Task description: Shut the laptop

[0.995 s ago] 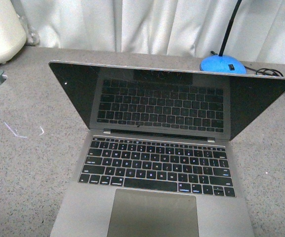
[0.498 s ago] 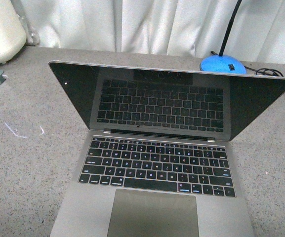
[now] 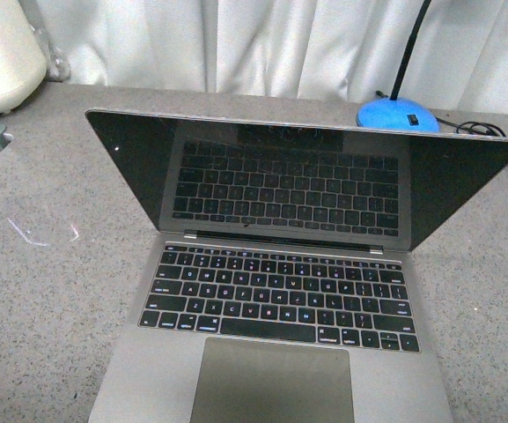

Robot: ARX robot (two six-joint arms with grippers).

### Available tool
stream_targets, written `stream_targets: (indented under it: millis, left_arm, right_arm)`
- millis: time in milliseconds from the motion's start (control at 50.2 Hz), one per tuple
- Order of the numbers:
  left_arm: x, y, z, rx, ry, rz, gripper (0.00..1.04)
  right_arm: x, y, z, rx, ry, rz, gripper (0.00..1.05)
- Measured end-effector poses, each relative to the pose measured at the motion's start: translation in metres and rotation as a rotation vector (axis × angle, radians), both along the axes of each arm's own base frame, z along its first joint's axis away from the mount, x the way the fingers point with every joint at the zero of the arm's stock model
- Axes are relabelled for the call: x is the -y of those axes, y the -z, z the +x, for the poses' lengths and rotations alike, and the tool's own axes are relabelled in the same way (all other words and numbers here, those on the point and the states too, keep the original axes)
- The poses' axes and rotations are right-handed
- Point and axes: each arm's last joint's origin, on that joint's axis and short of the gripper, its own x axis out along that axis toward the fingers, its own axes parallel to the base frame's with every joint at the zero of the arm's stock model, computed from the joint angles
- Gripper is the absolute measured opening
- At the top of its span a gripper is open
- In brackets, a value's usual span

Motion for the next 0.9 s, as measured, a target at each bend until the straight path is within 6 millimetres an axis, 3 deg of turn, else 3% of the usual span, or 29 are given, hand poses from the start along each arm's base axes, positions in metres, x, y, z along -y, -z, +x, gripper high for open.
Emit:
stream_targets:
  millis: [100, 517, 896]
  left_arm:
    - [-0.004, -0.012, 0.001, 0.135, -0.05, -0.086, 0.04]
    - [0.023, 0.004, 0.042, -0.134, 0.116, -0.072, 0.04]
    - [0.04, -0.017, 0.09, -0.222, 0.248, 0.018, 0.04]
  right_arm:
    - [0.008, -0.001, 0.003, -0.013, 0.055, 0.016, 0.01]
    - [0.0, 0.028, 0.022, -0.412, -0.037, -0.045, 0.01]
    - [0.0, 0.011, 0.082, -0.559, -0.141, -0.138, 0.01]
